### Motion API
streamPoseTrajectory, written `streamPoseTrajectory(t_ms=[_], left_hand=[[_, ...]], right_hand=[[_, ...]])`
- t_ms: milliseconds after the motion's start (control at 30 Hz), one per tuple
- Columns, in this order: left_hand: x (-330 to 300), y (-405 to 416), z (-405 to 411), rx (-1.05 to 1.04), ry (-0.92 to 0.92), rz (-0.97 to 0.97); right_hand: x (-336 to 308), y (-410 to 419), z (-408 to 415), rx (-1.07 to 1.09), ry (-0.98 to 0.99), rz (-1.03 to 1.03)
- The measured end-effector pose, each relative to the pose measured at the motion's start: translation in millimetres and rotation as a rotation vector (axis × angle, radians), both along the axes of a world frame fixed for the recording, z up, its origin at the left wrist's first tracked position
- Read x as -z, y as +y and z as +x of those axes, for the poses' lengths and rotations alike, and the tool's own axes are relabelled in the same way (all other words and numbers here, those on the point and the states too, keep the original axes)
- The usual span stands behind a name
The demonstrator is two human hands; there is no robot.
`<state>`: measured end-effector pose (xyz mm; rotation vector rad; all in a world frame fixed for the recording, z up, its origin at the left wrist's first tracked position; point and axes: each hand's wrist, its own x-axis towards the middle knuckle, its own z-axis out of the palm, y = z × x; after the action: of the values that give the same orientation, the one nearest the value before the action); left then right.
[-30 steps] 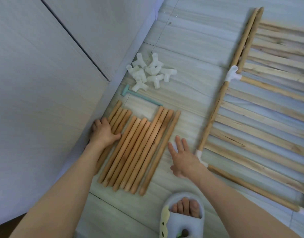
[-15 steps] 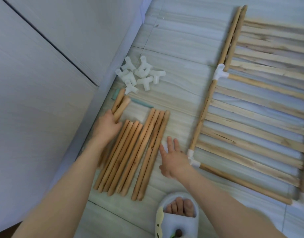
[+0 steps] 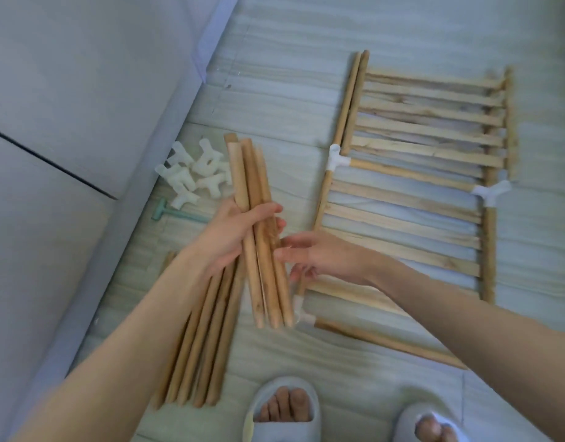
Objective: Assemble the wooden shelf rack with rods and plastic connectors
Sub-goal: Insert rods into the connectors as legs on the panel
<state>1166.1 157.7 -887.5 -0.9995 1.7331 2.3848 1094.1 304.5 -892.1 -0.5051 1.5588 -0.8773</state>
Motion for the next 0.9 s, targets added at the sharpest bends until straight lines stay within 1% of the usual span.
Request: streamPoseTrajectory(t_ms=[67,167,267,333,433,500,567,667,733,833,900], left_hand=[[-6.6,23.9,-25.2,0.041,0.046,-0.004],[-13.4,52.4,-57.5,0.146,0.101,-0.127],[-13.9,70.5,-82.7,0.226,0.082,-0.192],[-8.7,74.0,-96.8,0.204,0.044,-0.219],[1.9,70.6,-113.4,0.111,-0.014,-0.250],[6.3,65.7,-121.5,0.001,-0.017,-0.196],[6.3,60.5,-130.5,-0.115,0.021,-0.125],[1.9,52.5,-146.5,-0.221,0.102,-0.096],[-1.7,47.2,-156.4,-0.313,0.164,-0.085],[-6.7,40.5,-165.5,-0.458,0.259,0.009],[-6.9,37.2,-167.5,-0.509,0.300,0.054]], right_hand=[[-13.2,17.2,-19.5,0.066,0.063,-0.011],[-25.5,48.1,-47.6,0.125,0.121,-0.019],[-25.2,81.1,-68.4,0.220,0.165,-0.002],[-16.8,101.5,-81.7,0.360,0.229,0.016],[1.6,133.0,-108.1,0.654,0.383,0.049],[14.0,152.8,-127.9,0.858,0.490,0.068],[24.5,170.1,-147.5,1.015,0.604,0.085],[29.4,187.8,-171.1,1.157,0.725,0.099],[29.2,194.4,-181.8,1.236,0.758,0.071],[26.1,198.5,-191.9,1.334,0.791,0.023],[24.6,199.9,-197.3,1.379,0.824,0.020]])
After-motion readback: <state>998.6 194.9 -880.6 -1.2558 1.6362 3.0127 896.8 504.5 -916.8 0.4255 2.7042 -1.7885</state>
